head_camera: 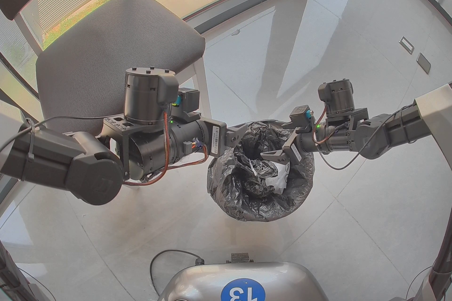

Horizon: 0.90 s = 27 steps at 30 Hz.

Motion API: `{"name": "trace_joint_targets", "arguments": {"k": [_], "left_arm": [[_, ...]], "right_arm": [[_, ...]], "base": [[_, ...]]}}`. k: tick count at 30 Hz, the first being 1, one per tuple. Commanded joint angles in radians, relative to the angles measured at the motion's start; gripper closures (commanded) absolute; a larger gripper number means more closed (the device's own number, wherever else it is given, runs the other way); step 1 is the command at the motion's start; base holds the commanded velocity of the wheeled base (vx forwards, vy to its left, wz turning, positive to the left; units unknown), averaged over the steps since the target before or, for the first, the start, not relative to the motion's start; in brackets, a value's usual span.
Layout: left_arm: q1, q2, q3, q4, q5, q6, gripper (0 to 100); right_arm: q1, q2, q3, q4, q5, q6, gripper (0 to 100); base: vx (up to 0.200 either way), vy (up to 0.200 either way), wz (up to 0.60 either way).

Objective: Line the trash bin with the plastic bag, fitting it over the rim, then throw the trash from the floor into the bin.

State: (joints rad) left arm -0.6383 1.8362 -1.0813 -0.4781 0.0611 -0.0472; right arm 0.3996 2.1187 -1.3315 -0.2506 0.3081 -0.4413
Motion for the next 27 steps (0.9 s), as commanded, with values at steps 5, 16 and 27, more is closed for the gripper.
{"name": "trace_joint_targets", "arguments": {"k": [5, 16, 27], "left_arm": [[0.012, 0.002, -0.002, -0.002, 0.000, 0.001, 0], [0.005, -0.014, 0.057, 0.019, 0.002, 0.078, 0], [0.012, -0.181, 0.100, 0.254, 0.060, 0.159, 0]], "right_arm": [[-0.041, -0.135, 0.055, -0.004, -0.007, 0.015, 0], [-0.076, -0.367, 0.227, 0.004, -0.109, 0.162, 0], [-0.165, -0.637, 0.494, -0.001, -0.250, 0.167, 0]], "base": [[0.000, 0.000, 0.00], [0.000, 0.000, 0.00], [0.000, 0.000, 0.00]]}}
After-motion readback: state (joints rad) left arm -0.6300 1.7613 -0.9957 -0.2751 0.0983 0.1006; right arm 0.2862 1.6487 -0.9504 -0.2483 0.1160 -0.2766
